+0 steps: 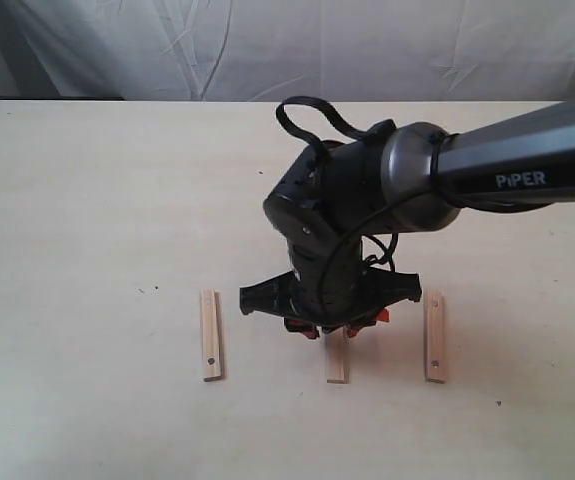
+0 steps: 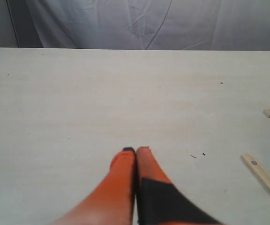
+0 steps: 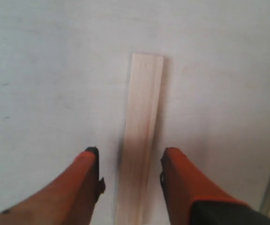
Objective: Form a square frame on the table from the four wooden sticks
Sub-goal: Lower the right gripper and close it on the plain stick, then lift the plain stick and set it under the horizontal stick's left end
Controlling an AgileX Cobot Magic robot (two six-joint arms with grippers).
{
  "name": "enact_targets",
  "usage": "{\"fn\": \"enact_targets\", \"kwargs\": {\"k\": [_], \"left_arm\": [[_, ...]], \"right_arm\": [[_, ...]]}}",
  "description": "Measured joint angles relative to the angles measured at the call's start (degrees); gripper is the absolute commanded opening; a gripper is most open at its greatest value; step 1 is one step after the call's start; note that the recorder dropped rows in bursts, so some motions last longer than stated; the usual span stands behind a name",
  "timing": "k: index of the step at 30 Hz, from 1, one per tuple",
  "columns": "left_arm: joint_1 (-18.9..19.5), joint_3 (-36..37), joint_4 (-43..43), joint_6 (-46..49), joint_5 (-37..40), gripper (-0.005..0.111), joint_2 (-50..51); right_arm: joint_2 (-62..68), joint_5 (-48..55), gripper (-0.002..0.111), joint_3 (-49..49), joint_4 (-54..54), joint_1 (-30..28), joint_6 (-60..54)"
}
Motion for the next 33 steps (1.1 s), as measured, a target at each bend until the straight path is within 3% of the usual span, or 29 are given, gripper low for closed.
{"fn": "enact_targets", "kwargs": {"k": [29, 31, 32, 33], "left_arm": [[0.00, 0.00, 0.00, 0.00, 0.00, 0.000, 0.00], [0.00, 0.00, 0.00, 0.00, 0.00, 0.000, 0.00], [0.00, 0.00, 0.00, 0.00, 0.00, 0.000, 0.00], [0.00, 0.00, 0.00, 0.00, 0.00, 0.000, 0.00]], "right_arm": [[0.64, -3.88, 0.042, 3.06, 4.57, -2.74, -4.61], [0.43, -4.94, 0.027, 3.56, 4.92, -2.83, -4.61], [0.43, -5.19, 0.009, 3.56, 5.20, -2.83, -4.61], [0.43, -5.58, -0.001, 3.56, 5.93, -2.83, -4.61]]}}
